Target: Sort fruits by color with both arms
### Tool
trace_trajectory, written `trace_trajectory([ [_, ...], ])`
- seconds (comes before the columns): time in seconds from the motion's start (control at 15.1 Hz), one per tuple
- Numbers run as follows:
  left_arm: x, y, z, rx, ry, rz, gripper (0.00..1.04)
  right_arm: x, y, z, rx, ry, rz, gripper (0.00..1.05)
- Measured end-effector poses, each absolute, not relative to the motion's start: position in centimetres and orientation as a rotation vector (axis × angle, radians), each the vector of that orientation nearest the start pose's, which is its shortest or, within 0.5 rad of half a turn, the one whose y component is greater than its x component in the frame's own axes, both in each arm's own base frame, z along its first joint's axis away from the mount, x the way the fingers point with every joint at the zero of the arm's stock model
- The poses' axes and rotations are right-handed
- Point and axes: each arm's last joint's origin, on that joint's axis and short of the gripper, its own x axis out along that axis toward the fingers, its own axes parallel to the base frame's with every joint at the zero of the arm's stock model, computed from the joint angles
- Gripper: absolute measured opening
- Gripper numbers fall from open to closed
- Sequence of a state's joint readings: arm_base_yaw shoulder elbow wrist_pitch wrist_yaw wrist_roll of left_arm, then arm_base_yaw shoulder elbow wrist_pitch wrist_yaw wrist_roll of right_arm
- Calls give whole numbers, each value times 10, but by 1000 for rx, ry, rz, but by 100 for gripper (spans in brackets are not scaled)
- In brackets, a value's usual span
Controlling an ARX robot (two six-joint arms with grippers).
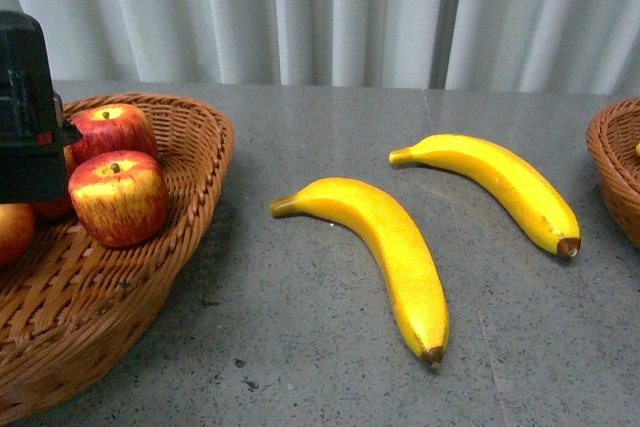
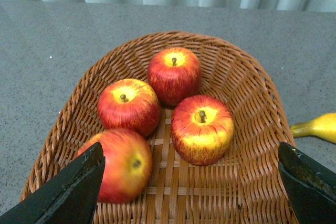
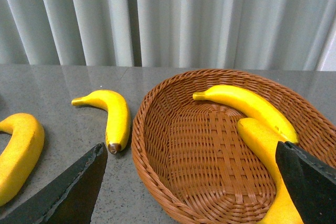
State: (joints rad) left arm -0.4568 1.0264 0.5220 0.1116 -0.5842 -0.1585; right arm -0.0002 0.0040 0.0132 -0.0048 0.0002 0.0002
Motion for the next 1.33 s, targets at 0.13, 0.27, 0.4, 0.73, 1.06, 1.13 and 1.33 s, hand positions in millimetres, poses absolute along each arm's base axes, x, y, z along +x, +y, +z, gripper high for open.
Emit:
trace_trajectory([
  [0.13, 191, -76, 242, 0, 257, 140, 98, 97, 0, 167, 0, -4, 0, 98],
  [0.27, 183, -71, 254, -9, 208, 138, 98, 97, 0, 167, 0, -4, 0, 98],
  [0.4, 177, -67, 263, -22, 162, 142, 98, 97, 0, 167, 0, -4, 0, 98],
  [0.73, 150, -37, 241, -28, 6, 23, 67, 97, 0, 167, 0, -4, 0, 98],
  [1.06, 132, -17, 206, -17, 4, 4, 7, 97, 0, 167, 0, -4, 0, 98],
  [1.13, 129, -14, 202, -16, 0, 6, 2, 97, 0, 167, 0, -4, 0, 98],
  [1.33, 123, -1, 190, -14, 4, -3, 1, 97, 0, 167, 0, -5, 0, 98],
])
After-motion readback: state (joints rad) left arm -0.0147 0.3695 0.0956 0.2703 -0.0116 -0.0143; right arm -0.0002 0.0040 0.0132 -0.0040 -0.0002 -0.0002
